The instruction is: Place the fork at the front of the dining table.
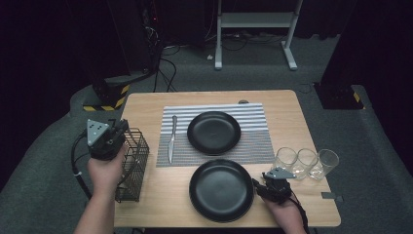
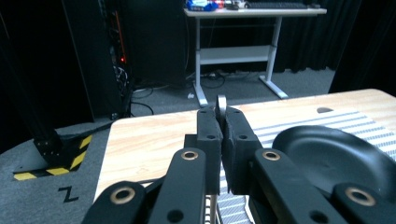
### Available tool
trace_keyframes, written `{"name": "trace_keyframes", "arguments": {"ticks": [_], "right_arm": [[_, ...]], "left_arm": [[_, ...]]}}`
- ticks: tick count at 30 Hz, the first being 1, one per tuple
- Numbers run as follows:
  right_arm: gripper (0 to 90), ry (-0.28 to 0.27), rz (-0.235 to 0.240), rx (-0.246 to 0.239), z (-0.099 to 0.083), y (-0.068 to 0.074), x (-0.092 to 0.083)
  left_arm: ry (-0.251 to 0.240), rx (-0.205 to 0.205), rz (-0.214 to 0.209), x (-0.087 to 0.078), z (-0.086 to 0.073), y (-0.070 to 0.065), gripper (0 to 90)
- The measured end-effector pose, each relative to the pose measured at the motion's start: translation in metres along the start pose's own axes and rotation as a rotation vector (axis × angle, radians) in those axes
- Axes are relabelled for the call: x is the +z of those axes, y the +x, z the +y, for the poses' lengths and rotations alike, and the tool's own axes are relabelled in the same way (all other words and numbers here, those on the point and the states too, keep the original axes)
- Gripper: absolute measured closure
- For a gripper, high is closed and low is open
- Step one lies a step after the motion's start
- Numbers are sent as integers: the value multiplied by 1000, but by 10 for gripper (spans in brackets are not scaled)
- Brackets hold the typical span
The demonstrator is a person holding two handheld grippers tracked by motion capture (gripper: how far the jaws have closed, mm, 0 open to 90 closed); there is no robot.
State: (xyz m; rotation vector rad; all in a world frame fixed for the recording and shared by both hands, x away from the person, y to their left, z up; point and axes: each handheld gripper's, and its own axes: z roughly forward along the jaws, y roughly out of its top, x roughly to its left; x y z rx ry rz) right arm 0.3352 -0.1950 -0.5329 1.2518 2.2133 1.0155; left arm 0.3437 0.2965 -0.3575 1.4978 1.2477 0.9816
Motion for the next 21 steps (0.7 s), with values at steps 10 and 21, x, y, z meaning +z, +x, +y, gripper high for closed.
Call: {"name": "trace_keyframes", "arguments": {"ticks": [10,21], "right_arm": [[476,-1,-4,0,0,0,0],[466,-8,-9,11,-1,0,-2]], "left_arm": [[-80,5,26,-12,8,2,861],[-142,-34,23,-19,11,8,862]]}}
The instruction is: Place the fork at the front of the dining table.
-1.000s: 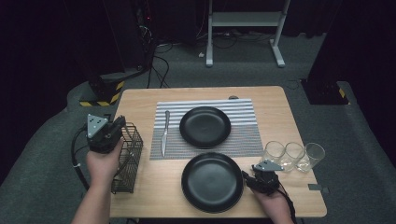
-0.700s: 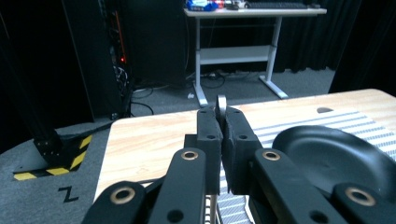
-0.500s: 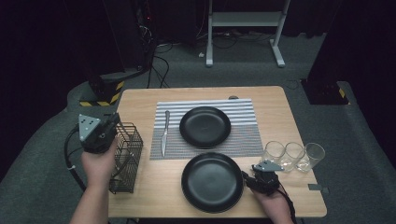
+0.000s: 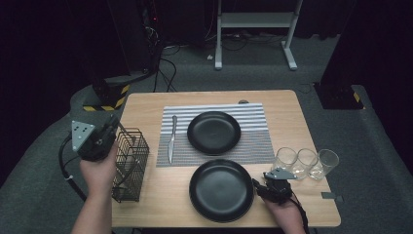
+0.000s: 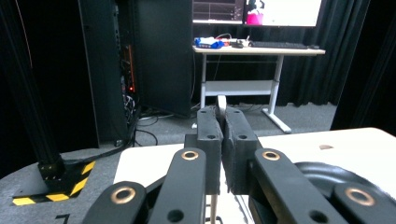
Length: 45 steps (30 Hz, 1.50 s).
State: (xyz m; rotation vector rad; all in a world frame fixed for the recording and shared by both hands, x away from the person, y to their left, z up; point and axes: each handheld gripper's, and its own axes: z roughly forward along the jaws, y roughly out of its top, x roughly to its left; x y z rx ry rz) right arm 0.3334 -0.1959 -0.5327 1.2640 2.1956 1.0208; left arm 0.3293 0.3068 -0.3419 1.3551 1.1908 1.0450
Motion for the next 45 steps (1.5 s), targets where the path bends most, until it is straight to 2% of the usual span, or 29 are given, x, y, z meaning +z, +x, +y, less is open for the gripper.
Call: {"name": "trace_keyframes", "arguments": {"ticks": [6,16,23,26,29,34,40,45], "right_arm": [[456,-15,0,9,0,-2,-1],[444,-73,-1,7,-3,-1,-6],[470,-113,-9,-23,-4,0,-8],[475,-120,-9,-16,-3,-1,-9],[473,-139,-7,-15,-1,1,-13],[469,-186,-15,-54,4,8,-21],[476,-193,-4,-87,7,15,-24],[470,-212,-2,-88,11,18,-29]], "left_arm": [[-34,-16,-9,-3,3,1,862],[-80,-39,-26,-7,10,-8,862],[-110,-44,-46,-9,14,-15,862],[-117,-47,-50,-10,13,-17,862],[-116,-45,-57,-10,12,-23,862],[-123,-55,-73,-13,9,-31,863],[-123,-52,-98,-11,7,-47,862],[-117,-38,-125,-9,5,-64,862]]}}
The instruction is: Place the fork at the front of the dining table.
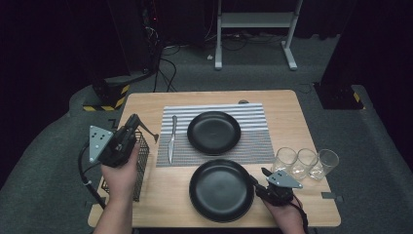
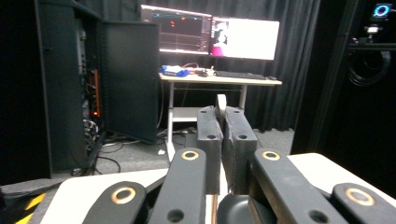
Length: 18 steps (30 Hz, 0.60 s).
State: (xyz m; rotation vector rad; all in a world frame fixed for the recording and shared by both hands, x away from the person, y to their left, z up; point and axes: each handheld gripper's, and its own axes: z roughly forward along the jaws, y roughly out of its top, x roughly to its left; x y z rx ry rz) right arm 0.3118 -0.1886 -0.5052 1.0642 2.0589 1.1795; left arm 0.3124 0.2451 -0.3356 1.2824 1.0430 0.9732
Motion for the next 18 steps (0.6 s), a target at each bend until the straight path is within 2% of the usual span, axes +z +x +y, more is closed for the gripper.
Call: {"name": "trace_keyframes", "arguments": {"ticks": [3,10,18], "right_arm": [[465,0,9,24,3,0,-3],[430,-22,6,31,9,1,-5],[434,-31,2,-2,13,10,-4]], "left_arm": [[2,-5,-18,3,-4,-8,862],[23,-16,-51,9,-16,-24,863],[46,-24,-79,14,-30,-36,863]]}}
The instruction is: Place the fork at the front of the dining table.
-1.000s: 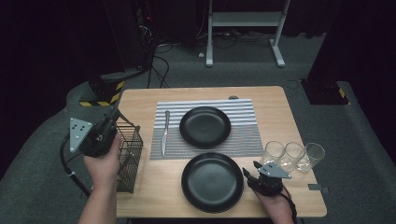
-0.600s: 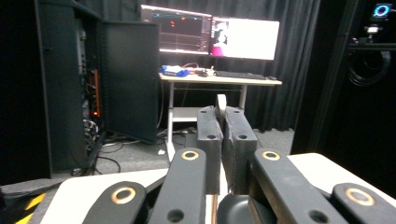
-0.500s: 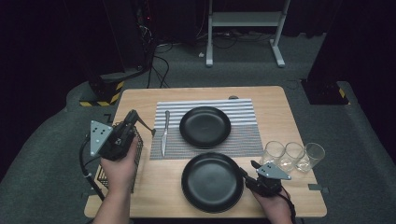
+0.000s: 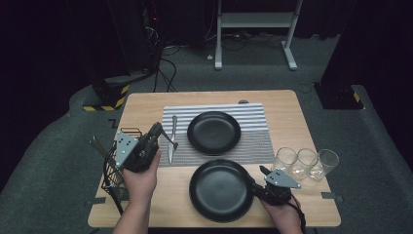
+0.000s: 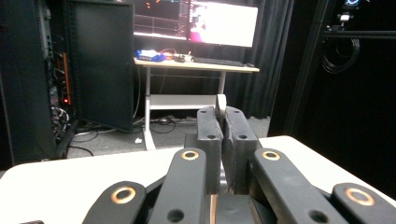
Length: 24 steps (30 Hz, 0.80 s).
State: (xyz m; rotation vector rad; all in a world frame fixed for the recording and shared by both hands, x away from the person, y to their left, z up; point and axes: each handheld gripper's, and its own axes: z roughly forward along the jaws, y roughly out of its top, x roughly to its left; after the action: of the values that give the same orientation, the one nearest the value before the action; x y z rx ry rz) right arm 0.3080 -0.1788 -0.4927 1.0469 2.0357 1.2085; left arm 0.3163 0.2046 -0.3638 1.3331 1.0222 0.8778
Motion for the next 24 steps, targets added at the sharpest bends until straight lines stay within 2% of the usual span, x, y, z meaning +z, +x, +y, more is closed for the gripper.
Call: {"name": "trace_keyframes", "arguments": {"ticks": [8,14,24], "right_arm": [[452,-33,17,-32,10,15,-5],[493,-66,24,-63,22,23,-8],[558,-94,22,-105,45,36,4]], "left_arm": [[9,19,-44,1,-7,-17,863],[17,10,-80,8,-14,-28,863],[29,1,-131,17,-23,-47,862]]}}
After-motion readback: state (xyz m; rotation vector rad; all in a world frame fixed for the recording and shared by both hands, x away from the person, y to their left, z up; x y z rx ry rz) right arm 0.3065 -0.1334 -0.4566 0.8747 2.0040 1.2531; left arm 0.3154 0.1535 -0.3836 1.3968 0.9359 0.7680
